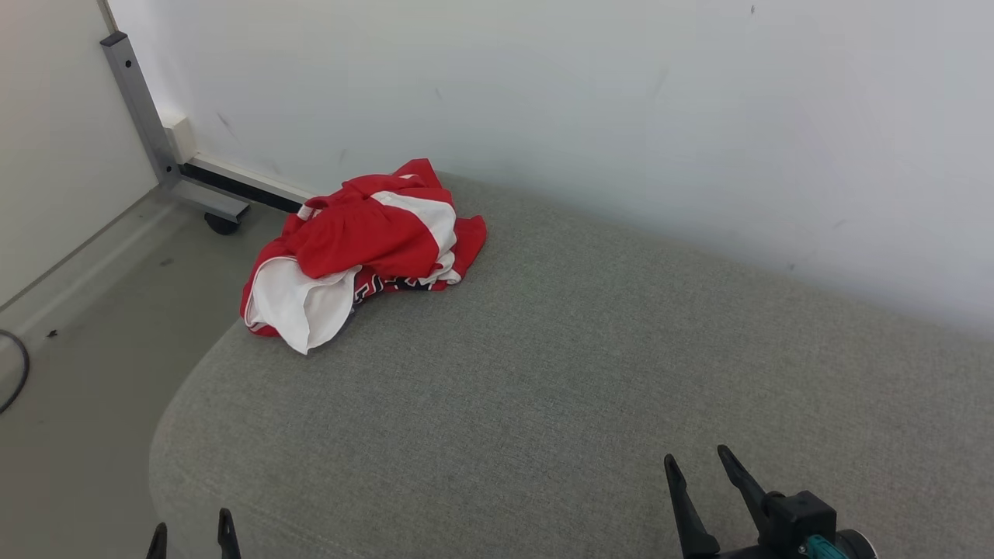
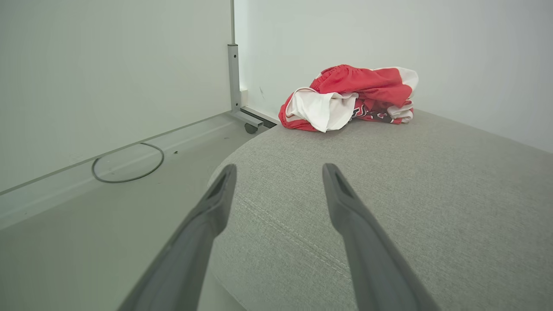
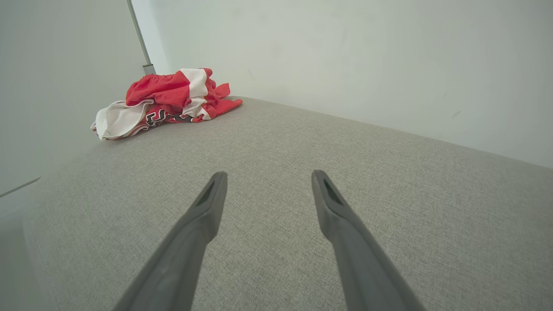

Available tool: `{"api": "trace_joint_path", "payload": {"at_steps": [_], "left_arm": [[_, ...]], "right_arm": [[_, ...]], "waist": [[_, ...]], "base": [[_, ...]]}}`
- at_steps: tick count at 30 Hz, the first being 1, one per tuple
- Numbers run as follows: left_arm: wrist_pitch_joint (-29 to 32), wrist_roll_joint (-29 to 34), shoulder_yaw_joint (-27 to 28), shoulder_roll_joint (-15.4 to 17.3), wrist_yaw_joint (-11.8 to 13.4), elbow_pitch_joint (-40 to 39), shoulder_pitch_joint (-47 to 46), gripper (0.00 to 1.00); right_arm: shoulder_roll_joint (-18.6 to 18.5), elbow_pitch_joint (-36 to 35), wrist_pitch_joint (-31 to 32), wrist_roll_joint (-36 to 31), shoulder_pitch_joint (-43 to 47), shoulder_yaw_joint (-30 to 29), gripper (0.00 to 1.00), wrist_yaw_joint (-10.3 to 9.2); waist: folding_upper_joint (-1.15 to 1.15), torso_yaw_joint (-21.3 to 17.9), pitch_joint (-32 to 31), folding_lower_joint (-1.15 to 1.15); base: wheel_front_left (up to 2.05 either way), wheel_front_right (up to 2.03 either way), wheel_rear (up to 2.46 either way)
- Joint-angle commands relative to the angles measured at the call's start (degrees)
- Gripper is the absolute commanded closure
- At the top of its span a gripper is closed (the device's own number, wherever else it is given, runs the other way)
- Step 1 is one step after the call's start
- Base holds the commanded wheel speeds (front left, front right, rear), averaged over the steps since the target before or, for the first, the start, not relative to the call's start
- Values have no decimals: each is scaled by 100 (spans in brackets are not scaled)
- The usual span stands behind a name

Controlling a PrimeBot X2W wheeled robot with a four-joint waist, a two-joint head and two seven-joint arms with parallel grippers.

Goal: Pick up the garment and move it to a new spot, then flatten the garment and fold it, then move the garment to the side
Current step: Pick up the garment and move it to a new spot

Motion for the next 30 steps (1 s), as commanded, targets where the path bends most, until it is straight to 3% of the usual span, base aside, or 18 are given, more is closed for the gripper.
{"api": "trace_joint_path", "payload": {"at_steps": [1,7,10,15,24,30], "left_arm": [[-20,-23,1,-9,10,23,-79,0],[85,19,-73,35,47,450,-496,0],[432,8,-165,173,-53,668,-909,0],[1106,-309,-53,257,-89,794,-1683,0],[1887,-952,253,704,-251,679,-3307,0],[2854,-1766,773,1033,-230,536,-4198,0]], "right_arm": [[-14,10,-29,20,15,8,0,-12],[-15,-49,-32,62,155,-94,0,-12],[-14,-100,-33,18,290,-216,0,-12],[-15,-356,-21,-83,327,-252,0,-12],[-16,-1309,298,-513,-238,-206,0,-12],[-16,-1756,307,-574,-517,-166,0,-12]], "waist": [[-1,-2,-2,-1],[-1,-12,-11,-1],[-1,-8,1,-1],[-1,-348,338,-1],[-1,-1273,1854,-1],[-1,-1771,2622,-1]], "base": [[0,0,0],[0,0,0],[0,0,0],[0,0,0],[0,0,0],[0,0,0]]}}
